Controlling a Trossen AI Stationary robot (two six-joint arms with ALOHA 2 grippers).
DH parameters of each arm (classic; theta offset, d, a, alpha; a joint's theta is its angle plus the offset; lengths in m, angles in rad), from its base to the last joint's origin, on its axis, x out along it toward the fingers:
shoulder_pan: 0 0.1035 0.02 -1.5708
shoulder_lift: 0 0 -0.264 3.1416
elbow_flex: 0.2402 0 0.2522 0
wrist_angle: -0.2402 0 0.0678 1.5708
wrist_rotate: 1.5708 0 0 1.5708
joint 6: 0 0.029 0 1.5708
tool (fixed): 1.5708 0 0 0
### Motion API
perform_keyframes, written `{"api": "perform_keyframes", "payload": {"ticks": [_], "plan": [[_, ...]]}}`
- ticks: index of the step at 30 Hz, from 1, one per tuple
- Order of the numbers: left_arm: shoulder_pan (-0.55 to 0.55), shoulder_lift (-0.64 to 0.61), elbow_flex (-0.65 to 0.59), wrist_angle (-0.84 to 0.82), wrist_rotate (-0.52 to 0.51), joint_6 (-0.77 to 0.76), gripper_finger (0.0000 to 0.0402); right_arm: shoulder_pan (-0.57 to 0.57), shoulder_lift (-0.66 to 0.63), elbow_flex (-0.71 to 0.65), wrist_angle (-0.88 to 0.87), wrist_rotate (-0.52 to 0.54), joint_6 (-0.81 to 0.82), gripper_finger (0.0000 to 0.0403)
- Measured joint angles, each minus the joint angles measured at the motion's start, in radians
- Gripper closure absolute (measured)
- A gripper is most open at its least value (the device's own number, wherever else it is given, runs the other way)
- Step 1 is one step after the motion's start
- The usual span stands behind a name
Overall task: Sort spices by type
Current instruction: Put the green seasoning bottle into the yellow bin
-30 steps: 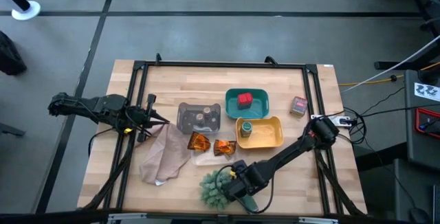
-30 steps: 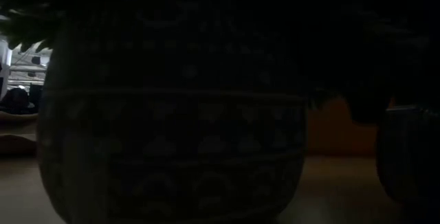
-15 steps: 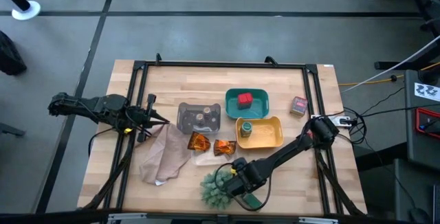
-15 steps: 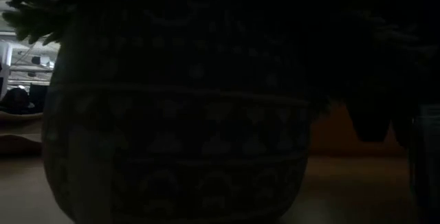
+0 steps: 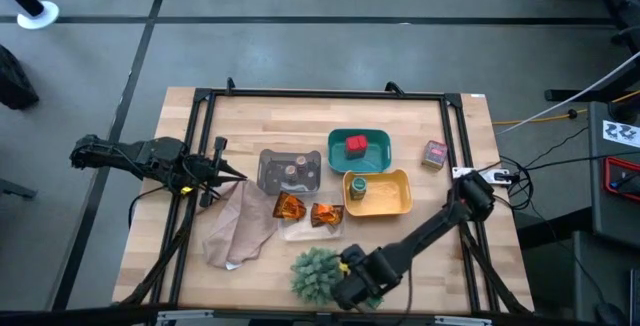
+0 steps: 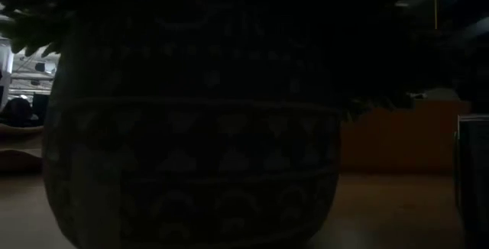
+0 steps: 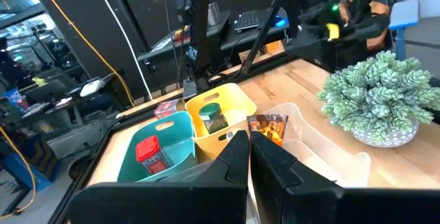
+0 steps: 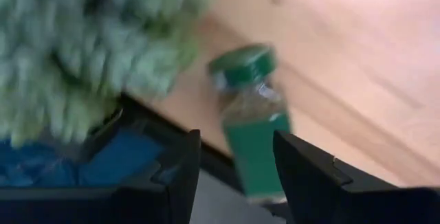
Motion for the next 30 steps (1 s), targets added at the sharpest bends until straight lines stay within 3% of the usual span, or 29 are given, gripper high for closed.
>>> {"api": "perform_keyframes", "payload": {"ticks": [11,16,30], "plan": [[0.000,-0.123,-0.006,-0.034,-0.041,-0.041,0.0401,0.036,0.000,0.000,0.115,0.022,0.000,0.0219],[0.000,-0.244,-0.100,-0.031,-0.044,-0.081,0.0401,0.036,0.000,0.000,0.115,0.023,0.000,0.0219],[0.001,-0.252,-0.336,0.349,-0.051,-0.086,0.0401,0.036,-0.001,0.000,0.116,0.023,-0.001,0.0219]]}}
